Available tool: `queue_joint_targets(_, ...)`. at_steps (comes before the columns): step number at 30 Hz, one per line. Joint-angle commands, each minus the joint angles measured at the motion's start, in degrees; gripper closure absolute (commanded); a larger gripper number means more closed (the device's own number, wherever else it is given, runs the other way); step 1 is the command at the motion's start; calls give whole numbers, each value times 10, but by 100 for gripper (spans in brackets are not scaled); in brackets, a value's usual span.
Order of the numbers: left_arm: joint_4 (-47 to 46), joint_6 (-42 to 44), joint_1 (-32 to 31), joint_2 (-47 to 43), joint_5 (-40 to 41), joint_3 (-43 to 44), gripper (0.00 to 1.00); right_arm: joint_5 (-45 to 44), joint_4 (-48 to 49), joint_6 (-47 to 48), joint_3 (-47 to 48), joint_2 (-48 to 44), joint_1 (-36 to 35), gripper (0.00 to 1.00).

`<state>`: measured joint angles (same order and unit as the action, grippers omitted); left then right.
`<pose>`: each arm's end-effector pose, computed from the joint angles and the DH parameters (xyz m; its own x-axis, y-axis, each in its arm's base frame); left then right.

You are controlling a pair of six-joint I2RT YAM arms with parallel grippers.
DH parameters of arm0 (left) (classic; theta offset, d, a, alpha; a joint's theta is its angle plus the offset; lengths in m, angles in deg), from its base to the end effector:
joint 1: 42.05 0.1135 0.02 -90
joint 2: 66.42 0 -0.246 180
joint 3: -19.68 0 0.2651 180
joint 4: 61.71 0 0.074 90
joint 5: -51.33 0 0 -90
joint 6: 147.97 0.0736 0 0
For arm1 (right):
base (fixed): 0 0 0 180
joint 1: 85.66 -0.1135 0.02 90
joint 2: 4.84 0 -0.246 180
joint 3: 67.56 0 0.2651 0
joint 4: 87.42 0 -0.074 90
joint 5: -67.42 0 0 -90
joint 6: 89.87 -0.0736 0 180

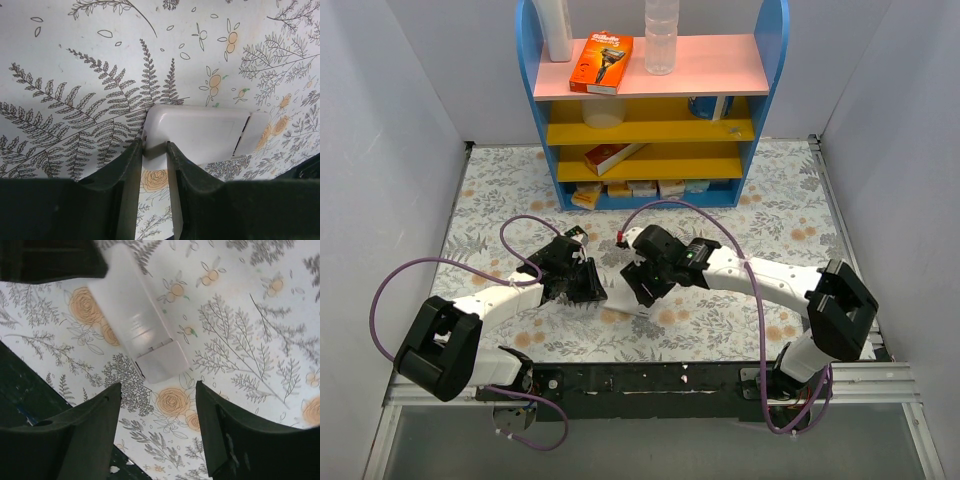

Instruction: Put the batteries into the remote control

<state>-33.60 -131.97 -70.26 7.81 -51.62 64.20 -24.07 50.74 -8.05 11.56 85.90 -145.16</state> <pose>0.2222 -0.1379 0.0955 -0.7495 -0.6610 0.0355 -0.5610 0.6058 -0.5642 0.1898 0.3184 0.1875 -0.5251 -0.6111 -0.5923 -0.7868 0.6139 0.0640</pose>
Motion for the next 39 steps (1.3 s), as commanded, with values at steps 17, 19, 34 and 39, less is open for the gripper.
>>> queue_joint_targets(17,19,-5,-3,-21,-10,-17,75,-46,88,-295,-101,-10,41,49)
queue_joint_targets(19,20,-5,-3,-22,-12,-18,75,-45,92,-299,-107,-7,45,49)
queue_joint_targets(34,20,-5,-3,-23,-14,-20,75,-6,121,-302,-111,27,52,53)
queue_joint_targets(39,19,-7,-3,-24,-15,-22,75,1,112,-307,-116,34,51,55)
